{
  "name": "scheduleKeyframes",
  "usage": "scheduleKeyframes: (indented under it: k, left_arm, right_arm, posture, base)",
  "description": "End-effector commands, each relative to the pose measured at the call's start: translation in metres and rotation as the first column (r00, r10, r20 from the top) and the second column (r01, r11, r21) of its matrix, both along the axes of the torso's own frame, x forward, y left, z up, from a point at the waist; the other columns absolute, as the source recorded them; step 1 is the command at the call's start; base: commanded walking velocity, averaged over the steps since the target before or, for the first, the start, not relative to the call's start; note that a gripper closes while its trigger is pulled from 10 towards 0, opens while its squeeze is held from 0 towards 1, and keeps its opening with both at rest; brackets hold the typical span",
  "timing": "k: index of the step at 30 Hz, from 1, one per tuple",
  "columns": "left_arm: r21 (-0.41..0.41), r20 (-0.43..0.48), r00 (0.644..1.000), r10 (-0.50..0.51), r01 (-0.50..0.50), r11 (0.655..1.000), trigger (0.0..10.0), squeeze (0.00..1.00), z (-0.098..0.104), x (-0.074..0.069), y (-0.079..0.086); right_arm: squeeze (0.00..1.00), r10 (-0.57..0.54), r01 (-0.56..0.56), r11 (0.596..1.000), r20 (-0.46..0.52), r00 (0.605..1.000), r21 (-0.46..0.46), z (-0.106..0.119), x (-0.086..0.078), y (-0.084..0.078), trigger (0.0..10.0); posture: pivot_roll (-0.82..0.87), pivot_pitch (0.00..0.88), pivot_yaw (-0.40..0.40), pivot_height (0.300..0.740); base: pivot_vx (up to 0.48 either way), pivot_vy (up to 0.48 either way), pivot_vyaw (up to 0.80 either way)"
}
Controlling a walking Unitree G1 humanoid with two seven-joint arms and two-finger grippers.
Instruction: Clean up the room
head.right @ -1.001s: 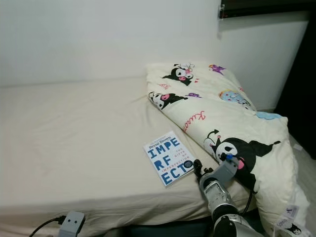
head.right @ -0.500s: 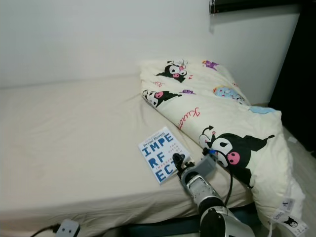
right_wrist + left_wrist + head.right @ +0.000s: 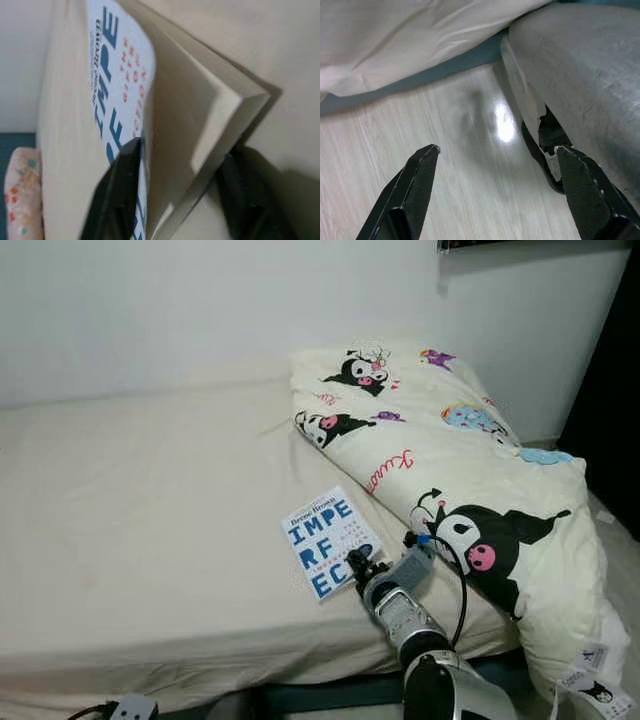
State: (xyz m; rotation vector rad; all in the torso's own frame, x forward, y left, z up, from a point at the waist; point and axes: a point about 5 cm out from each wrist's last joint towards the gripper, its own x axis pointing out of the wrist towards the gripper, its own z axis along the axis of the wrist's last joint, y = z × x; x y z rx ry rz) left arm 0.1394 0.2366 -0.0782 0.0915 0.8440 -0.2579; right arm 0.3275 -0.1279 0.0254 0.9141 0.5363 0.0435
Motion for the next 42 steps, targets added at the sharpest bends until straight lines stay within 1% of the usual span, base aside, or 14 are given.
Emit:
scheduleKeyframes:
  k: [1,6,10,13,15,18,29,31,33,34,36,38,41,42]
  left_arm:
    - [0.022,0.006,1.000,-0.004,0.004,1.000,10.0,0.00,0.003,0.000,0.009]
    - [0.024,0.022,1.000,0.008,-0.009,1.000,10.0,0.00,0.005,0.009,0.007]
    - [0.009,0.127,0.985,0.121,-0.123,0.992,10.0,0.00,0.020,0.046,0.007]
    - [-0.003,0.163,0.974,0.155,-0.157,0.988,10.0,0.00,0.025,0.056,0.009]
    - [-0.038,0.224,0.948,0.227,-0.224,0.974,10.0,0.00,0.036,0.074,0.012]
    - [-0.220,0.420,0.803,0.423,-0.362,0.906,10.0,0.00,0.086,0.132,0.021]
    - [-0.269,0.461,0.760,0.458,-0.372,0.888,10.0,0.00,0.101,0.147,0.024]
    - [-0.700,0.411,0.677,0.610,-0.193,0.687,10.0,0.00,0.146,0.180,0.027]
    - [-0.700,0.411,0.677,0.610,-0.193,0.687,10.0,0.00,0.146,0.180,0.027]
    - [-0.901,0.382,0.707,0.595,0.140,0.411,10.0,0.00,0.174,0.188,0.016]
    - [-0.917,0.398,0.766,0.504,0.314,0.246,10.0,0.00,0.179,0.182,0.000]
    - [-0.913,0.406,0.796,0.449,0.369,0.172,10.0,0.00,0.179,0.180,-0.016]
    - [-0.917,0.396,0.807,0.438,0.373,0.143,10.0,0.00,0.179,0.180,-0.024]
    - [-0.919,0.386,0.812,0.438,0.382,0.103,10.0,0.00,0.179,0.180,-0.031]
  right_arm:
    - [0.00,0.016,-0.016,0.999,0.015,1.000,0.035,0.002,0.001,0.007,0.0]
    - [0.00,-0.010,0.004,0.999,0.111,0.994,0.054,0.013,0.009,-0.005,0.0]
    - [0.00,0.044,-0.047,0.999,0.231,0.972,0.007,0.027,0.016,-0.018,0.0]
    - [0.00,0.057,-0.063,0.998,0.269,0.962,0.012,0.032,0.018,-0.020,0.0]
    - [0.00,0.075,-0.089,0.996,0.327,0.942,0.026,0.040,0.022,-0.021,0.0]
    - [0.00,0.161,-0.236,0.970,0.560,0.813,0.064,0.072,0.028,-0.023,0.0]
    - [0.00,0.181,-0.285,0.956,0.621,0.763,0.071,0.080,0.028,-0.023,0.0]
    - [0.00,0.248,-0.408,0.913,0.751,0.612,0.031,0.104,0.019,-0.027,0.0]
    - [0.00,0.248,-0.408,0.913,0.751,0.612,0.031,0.104,0.019,-0.027,0.0]
    - [0.00,0.276,-0.463,0.886,0.804,0.526,-0.001,0.118,0.013,-0.030,0.0]
    - [0.00,0.283,-0.473,0.881,0.815,0.506,-0.013,0.122,0.012,-0.032,0.0]
    - [0.00,0.301,-0.499,0.866,0.825,0.479,-0.026,0.126,0.010,-0.029,0.0]
    - [0.00,0.316,-0.524,0.851,0.833,0.455,-0.037,0.129,0.007,-0.027,0.0]
    - [0.00,0.336,-0.535,0.843,0.832,0.441,-0.056,0.129,0.006,-0.023,0.0]
  posture:
    - [0.28,0.095,0.120,0.511]
    - [0.26,0.074,0.113,0.511]
    - [0.23,0.011,0.086,0.511]
    - [0.23,0.011,0.086,0.511]
    - [0.21,0.000,0.065,0.511]
    - [0.20,0.000,0.038,0.511]
    - [0.19,0.000,0.034,0.511]
    - [0.14,0.000,0.032,0.511]
    - [0.14,0.000,0.032,0.511]
    - [0.12,0.000,0.028,0.511]
    - [0.12,0.000,0.027,0.511]
    - [0.12,0.000,0.027,0.511]
    - [0.12,0.000,0.027,0.511]
    - [0.11,0.000,0.026,0.511]
  base:
    - [0.000,0.000,0.00]
    - [0.000,0.000,0.00]
    - [0.000,0.000,0.00]
    - [0.000,0.000,0.00]
    - [0.000,0.000,0.00]
    - [0.000,0.000,0.00]
    - [0.000,0.000,0.00]
    - [0.000,0.000,0.00]
    - [0.000,0.000,0.00]
    - [0.000,0.000,0.00]
    - [0.000,0.000,0.00]
    - [0.000,0.000,0.00]
    - [0.000,0.000,0.00]
    - [0.000,0.000,0.00]
